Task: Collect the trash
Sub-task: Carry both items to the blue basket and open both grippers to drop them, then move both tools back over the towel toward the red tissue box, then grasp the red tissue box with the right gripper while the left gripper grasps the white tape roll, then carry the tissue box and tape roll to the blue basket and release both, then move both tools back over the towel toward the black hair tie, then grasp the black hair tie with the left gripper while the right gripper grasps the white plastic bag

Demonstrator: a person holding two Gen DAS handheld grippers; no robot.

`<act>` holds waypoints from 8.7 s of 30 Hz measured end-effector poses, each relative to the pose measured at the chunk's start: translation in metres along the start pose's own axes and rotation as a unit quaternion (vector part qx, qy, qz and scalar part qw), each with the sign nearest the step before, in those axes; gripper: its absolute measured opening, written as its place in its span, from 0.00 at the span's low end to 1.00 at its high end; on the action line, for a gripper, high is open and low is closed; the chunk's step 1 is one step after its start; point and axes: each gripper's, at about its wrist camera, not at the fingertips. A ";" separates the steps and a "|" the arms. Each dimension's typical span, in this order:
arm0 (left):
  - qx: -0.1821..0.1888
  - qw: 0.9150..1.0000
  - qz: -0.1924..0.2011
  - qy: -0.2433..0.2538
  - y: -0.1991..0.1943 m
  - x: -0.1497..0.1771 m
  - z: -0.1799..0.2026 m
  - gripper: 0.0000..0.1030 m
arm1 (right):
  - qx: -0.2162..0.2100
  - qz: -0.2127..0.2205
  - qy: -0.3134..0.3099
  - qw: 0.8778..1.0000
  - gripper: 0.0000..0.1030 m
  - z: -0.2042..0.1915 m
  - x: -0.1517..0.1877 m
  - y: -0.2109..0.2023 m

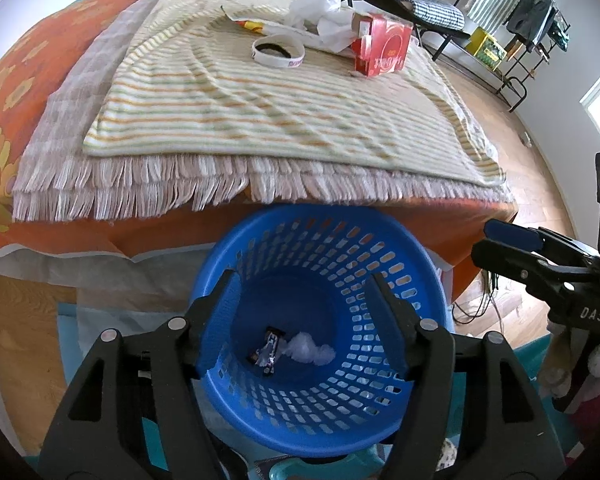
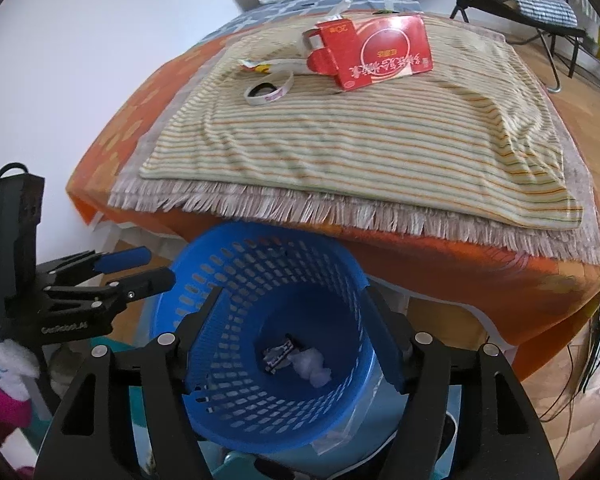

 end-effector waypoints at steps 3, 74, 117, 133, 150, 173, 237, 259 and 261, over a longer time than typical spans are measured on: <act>0.002 1.000 0.006 0.004 -0.005 -0.008 0.002 0.65 | 0.001 0.007 0.008 1.000 0.65 0.002 -0.009 -0.005; -0.005 0.997 -0.056 0.043 0.125 -0.254 -0.017 0.19 | -0.006 0.016 0.287 0.958 0.65 0.136 -0.206 0.056; 0.018 0.999 0.025 0.013 0.017 -0.185 -0.033 0.00 | 0.016 0.062 0.157 0.986 0.15 0.079 -0.148 -0.012; 0.003 0.997 0.060 0.038 -0.029 -0.116 -0.006 0.00 | 0.019 0.059 0.084 0.995 0.15 0.034 -0.093 -0.042; -0.008 0.999 0.013 0.050 -0.009 -0.035 0.005 0.00 | 0.006 0.010 0.039 0.999 0.15 -0.008 -0.024 -0.024; -0.024 0.997 -0.026 0.073 0.014 0.001 0.017 0.00 | 0.004 -0.048 0.024 0.999 0.18 -0.019 0.016 0.011; -0.034 0.998 0.032 0.030 0.027 -0.141 0.006 0.63 | 0.039 0.084 -0.002 0.996 0.72 0.016 -0.148 -0.031; -0.031 0.999 0.020 0.029 0.093 -0.192 0.002 0.59 | 0.005 0.056 0.036 0.998 0.73 0.038 -0.262 0.052; -0.030 0.999 0.016 0.028 0.098 -0.195 0.000 0.57 | 0.004 0.052 0.047 0.998 0.73 0.043 -0.270 0.062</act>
Point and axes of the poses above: each gripper's, at about its wrist camera, not at the fingertips, and y roughly the way its jaws point, z to its right, x to its underside, and after that the axes turned 7 degrees about -x, right-handed
